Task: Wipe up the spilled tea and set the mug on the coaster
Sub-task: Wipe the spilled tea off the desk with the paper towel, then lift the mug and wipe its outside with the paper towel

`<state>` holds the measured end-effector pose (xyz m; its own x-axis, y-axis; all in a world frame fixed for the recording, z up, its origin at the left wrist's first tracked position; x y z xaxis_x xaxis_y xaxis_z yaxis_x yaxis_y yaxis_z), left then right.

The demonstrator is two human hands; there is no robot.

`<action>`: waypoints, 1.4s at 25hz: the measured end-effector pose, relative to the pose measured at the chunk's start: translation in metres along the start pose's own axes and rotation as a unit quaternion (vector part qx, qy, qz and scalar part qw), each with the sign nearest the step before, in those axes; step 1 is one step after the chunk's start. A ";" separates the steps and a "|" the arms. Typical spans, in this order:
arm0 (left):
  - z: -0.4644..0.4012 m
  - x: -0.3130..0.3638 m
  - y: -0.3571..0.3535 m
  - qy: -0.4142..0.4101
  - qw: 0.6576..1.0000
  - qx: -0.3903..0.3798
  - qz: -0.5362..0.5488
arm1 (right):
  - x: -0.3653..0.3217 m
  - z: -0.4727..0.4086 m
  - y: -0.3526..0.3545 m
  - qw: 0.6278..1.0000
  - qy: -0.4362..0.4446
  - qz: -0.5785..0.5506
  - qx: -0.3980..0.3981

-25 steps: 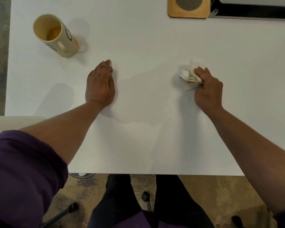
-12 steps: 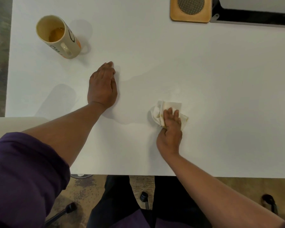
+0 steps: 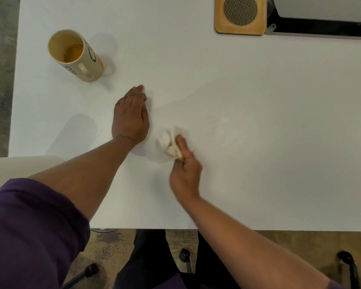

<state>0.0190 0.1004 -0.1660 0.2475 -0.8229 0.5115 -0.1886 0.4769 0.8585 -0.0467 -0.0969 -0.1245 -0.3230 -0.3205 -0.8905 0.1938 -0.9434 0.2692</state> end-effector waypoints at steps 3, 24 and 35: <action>-0.002 -0.001 -0.001 0.004 1.000 -0.003 0.002 | -0.019 -0.076 0.044 0.988 0.053 0.078 0.125; 0.000 -0.003 0.003 0.047 0.993 0.052 0.098 | -0.057 -0.177 -0.032 0.937 0.178 0.239 -0.180; -0.011 -0.008 0.050 0.338 0.779 0.327 0.414 | -0.056 -0.158 -0.013 0.922 -0.203 -0.184 -0.275</action>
<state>0.0182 0.1346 -0.1271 0.1855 0.1392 0.9727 -0.9389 0.3171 0.1337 0.1157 -0.0530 -0.1360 -0.7587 -0.0985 -0.6439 0.4059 -0.8447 -0.3490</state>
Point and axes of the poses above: each hand's wrist, its own z-axis away from the middle knuckle, its own y-axis out of the back of the hand, x = y × z, the point moved 2 cm from there along -z, towards the middle knuckle, and after that the axes turned 2 degrees about z, right-handed, at the moved point
